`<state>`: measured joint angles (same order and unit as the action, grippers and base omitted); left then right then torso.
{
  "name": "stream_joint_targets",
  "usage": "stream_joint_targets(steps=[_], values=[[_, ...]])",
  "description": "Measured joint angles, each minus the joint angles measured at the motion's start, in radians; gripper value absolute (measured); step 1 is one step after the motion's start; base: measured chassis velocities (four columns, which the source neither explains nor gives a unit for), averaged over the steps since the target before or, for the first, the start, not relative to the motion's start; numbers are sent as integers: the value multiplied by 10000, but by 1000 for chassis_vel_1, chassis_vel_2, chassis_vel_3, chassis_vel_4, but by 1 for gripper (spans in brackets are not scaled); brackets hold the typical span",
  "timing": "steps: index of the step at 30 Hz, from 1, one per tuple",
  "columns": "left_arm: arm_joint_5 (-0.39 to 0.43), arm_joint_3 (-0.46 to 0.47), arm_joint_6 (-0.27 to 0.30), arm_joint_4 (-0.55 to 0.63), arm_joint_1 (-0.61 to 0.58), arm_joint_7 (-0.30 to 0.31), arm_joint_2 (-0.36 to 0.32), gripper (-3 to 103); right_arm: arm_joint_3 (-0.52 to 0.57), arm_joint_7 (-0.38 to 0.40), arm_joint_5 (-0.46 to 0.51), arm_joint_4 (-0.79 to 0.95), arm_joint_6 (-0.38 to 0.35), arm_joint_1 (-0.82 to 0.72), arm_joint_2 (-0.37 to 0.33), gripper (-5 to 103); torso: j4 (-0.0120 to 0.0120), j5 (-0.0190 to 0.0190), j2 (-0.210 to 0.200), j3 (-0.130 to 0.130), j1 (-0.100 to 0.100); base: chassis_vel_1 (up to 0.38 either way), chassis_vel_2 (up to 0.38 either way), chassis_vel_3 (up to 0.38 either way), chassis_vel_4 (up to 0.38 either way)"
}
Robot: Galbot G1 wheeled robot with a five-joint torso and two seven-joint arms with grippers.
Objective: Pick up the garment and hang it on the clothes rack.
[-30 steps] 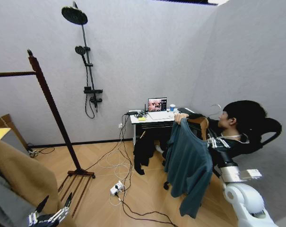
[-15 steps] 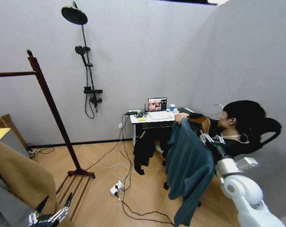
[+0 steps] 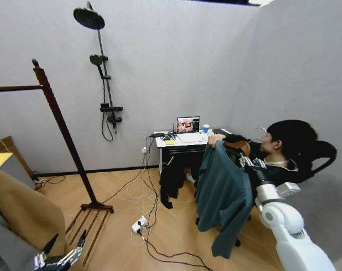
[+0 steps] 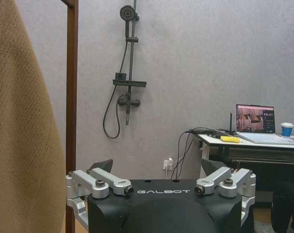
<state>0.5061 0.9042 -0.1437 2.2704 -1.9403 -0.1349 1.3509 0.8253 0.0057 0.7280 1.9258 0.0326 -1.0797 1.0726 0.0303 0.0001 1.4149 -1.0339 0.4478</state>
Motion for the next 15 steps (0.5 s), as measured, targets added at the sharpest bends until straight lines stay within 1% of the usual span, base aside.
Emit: stream_joint_targets(steps=[2,3,4,5,7,10,11,13,15], values=[[0,0,0,0,0,0,0,100,0,-19,1,-1,28,0,-4,32,0,0,0,0,1,0,0,0,0],[0,0,0,0,0,0,0,100,0,-42,1,-1,57,5,-21,21,0,-1,0,0,0,0,0,0,0],[0,0,0,1,0,0,0,100,-1,-71,17,0,84,13,-46,16,0,0,0,0,0,0,0,0,0],[0,0,0,1,0,0,0,100,-1,-71,17,0,84,13,-46,16,0,0,0,0,0,0,0,0,0],[0,0,0,0,0,0,0,100,-3,-93,60,26,110,17,-79,11,-5,-2,0,0,0,0,0,0,0],[0,0,0,0,0,-1,0,100,2,-93,67,29,118,12,-81,11,-5,-2,0,0,0,0,0,0,0],[0,0,0,1,1,0,0,100,26,-137,58,33,164,-27,-82,10,0,0,0,0,1,0,0,0,0],[0,0,0,0,0,0,0,100,37,-141,93,69,167,-78,-83,10,0,0,0,0,1,0,0,0,0],[0,0,0,0,-1,0,0,100,42,-142,247,154,131,-162,-109,10,2,1,0,0,1,0,0,0,0]])
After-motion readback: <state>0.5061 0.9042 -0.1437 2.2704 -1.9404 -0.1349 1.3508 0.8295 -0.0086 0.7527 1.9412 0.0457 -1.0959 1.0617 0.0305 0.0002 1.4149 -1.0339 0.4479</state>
